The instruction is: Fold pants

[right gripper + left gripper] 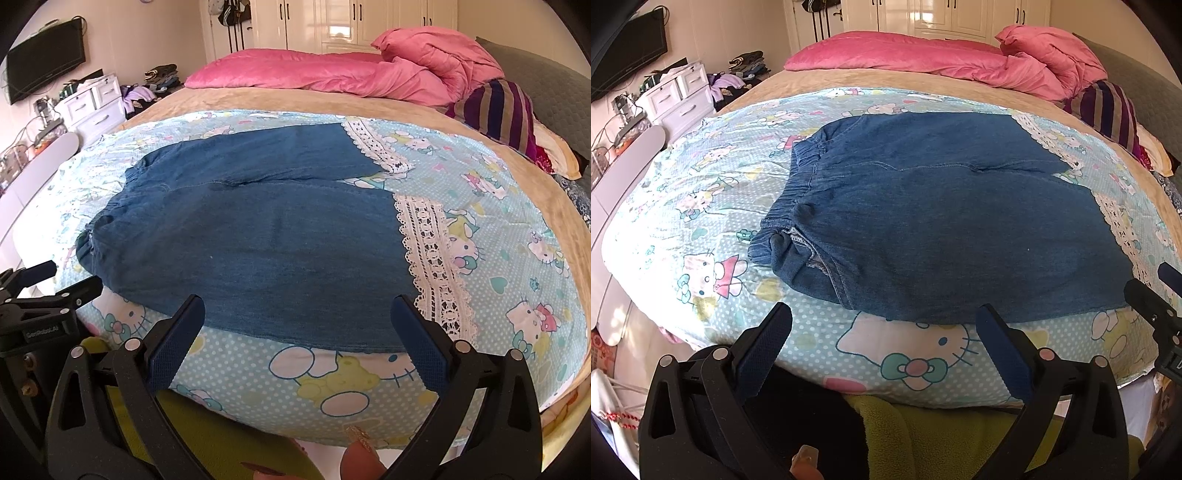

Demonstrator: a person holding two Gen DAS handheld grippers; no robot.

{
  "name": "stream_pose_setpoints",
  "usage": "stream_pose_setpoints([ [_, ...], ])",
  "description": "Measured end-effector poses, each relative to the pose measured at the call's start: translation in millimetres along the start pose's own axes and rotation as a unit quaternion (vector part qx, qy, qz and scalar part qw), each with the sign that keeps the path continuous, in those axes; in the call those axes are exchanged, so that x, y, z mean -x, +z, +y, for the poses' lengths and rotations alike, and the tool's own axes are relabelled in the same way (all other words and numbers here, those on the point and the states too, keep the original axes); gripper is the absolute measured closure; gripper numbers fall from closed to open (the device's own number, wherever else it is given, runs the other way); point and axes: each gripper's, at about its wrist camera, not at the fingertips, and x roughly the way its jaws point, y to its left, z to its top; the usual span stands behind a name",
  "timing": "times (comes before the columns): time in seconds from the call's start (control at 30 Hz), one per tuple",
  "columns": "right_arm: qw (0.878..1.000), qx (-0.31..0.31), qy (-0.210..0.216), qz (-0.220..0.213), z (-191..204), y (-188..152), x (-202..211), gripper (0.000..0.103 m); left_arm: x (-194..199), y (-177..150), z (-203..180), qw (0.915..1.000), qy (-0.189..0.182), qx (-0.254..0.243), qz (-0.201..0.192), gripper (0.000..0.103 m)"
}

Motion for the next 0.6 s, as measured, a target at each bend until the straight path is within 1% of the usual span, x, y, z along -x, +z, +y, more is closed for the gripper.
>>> stream_pose_setpoints([
  [0.6, 1.000, 0.004, 0.001, -0.002, 0.3, 0.1, -0.4, 0.008, -0.4, -1.6, -2.9, 1.0000, 0.000, -0.002, -0.001, 0.004],
])
